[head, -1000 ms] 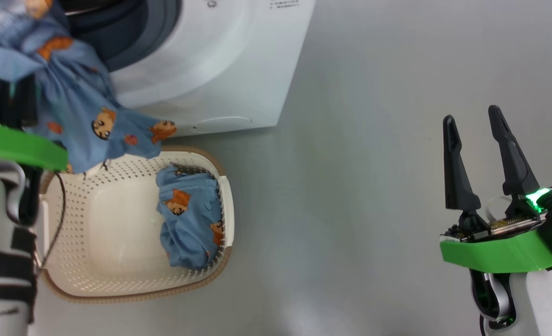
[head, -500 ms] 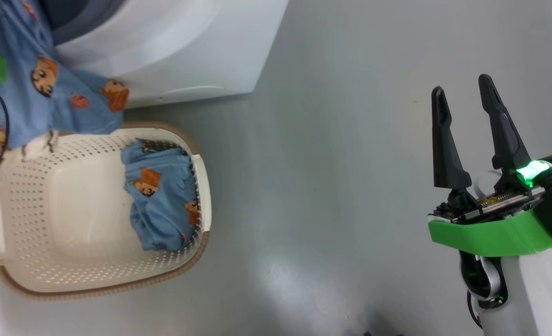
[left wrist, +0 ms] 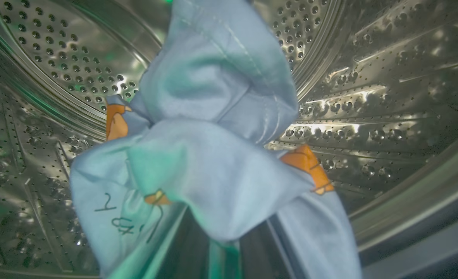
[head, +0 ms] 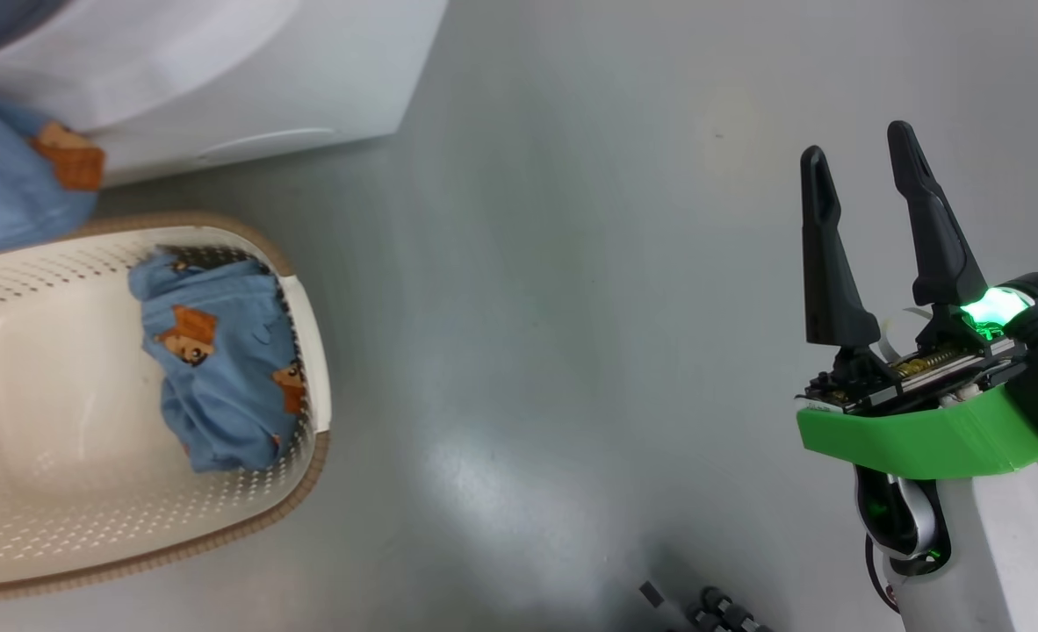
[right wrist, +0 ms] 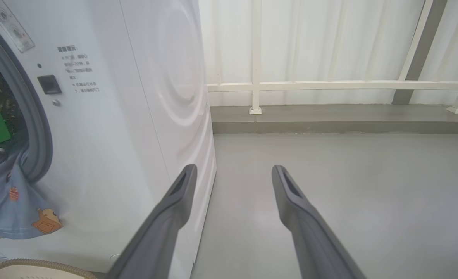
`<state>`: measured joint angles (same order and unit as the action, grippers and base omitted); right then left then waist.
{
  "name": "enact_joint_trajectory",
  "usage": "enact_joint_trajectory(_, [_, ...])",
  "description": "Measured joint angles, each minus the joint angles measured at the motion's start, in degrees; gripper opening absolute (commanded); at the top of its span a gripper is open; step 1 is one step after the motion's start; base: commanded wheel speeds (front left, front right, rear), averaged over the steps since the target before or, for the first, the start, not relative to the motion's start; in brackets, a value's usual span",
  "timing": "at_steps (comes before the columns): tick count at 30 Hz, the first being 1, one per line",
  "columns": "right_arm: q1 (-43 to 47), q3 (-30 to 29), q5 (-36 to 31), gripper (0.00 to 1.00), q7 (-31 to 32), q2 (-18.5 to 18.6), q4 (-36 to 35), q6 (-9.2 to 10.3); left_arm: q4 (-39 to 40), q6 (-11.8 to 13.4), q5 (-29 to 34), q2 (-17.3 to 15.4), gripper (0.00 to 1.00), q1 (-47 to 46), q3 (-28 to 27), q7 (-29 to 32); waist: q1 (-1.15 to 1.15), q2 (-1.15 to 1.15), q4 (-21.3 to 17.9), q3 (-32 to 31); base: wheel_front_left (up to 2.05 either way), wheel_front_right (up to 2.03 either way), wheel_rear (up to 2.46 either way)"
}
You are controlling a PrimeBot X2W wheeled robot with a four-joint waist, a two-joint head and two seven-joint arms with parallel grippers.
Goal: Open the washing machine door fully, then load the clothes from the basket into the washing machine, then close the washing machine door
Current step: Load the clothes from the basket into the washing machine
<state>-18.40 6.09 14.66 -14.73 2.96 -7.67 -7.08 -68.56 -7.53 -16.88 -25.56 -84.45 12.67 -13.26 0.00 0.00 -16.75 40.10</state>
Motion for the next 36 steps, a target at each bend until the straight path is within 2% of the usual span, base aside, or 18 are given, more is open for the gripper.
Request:
enact_joint_trajectory(5, [0.0,0.0,0.1,1.0,0.0,-0.2,-0.4,0.0,3.4,0.0,0.0,-0.3,0.0,-3.0,-0.2,-1.1,0.0,0.0,-1.0,1.5,0.0,0.0,0.0])
enact_joint_trajectory(17, [-1.6,0.2,0.5,1.0,0.0,-0.4,-1.4,0.0,25.2,0.6,2.7,-1.3,0.0,-1.7,-7.7,-1.4,0.0,0.0,-1.5,4.4,0.0,0.0,0.0])
enact_joint_trajectory(21, [-2.4,0.2,0.6,1.0,0.0,-0.4,-1.5,0.0,25.8,0.5,3.5,-0.4,0.0,1.0,-9.3,-1.5,0.0,0.0,-1.4,4.8,0.0,0.0,0.0])
enact_joint_trajectory(24, [-2.4,0.4,1.5,1.0,0.0,-0.4,-1.4,0.0,21.7,0.5,4.1,0.1,0.0,2.4,-8.8,-1.4,0.0,0.0,-1.2,4.5,0.0,0.0,0.0])
enact_joint_trajectory(25, [-2.4,0.5,1.5,1.0,0.0,-0.4,-1.4,0.0,19.1,0.5,4.6,0.1,0.17,2.5,-8.5,-1.4,0.0,0.0,-1.2,4.4,0.0,0.0,0.0])
enact_joint_trajectory(26, [-2.4,0.6,1.5,1.0,0.0,-0.4,-1.3,0.0,16.4,0.4,5.0,0.1,0.46,2.5,-7.6,-1.4,0.0,0.0,-1.1,4.2,0.0,0.0,0.0])
enact_joint_trajectory(27, [-2.4,0.6,1.5,1.0,0.0,-0.4,-1.2,0.0,14.0,0.4,5.7,0.1,0.89,2.5,-6.7,-1.4,0.0,0.0,-1.1,4.0,0.0,0.0,0.0])
enact_joint_trajectory(28, [-2.4,0.7,1.5,1.0,0.0,-0.4,-1.2,0.0,11.4,0.4,5.9,0.2,1.0,2.3,-6.3,-1.0,0.0,0.0,-1.0,3.8,0.0,0.0,0.0])
enact_joint_trajectory(32, [-2.4,0.8,1.5,1.0,0.0,-0.4,-1.2,0.0,3.3,0.2,6.3,1.2,1.0,-0.1,-4.3,3.5,-0.01,0.0,-0.8,3.0,0.0,0.0,0.0])
enact_joint_trajectory(36, [-2.4,0.7,1.5,1.0,0.0,-0.4,-1.1,0.0,-0.8,0.0,6.4,1.5,1.0,-2.7,-2.7,5.8,0.0,0.0,-0.6,2.4,0.0,0.0,0.0])
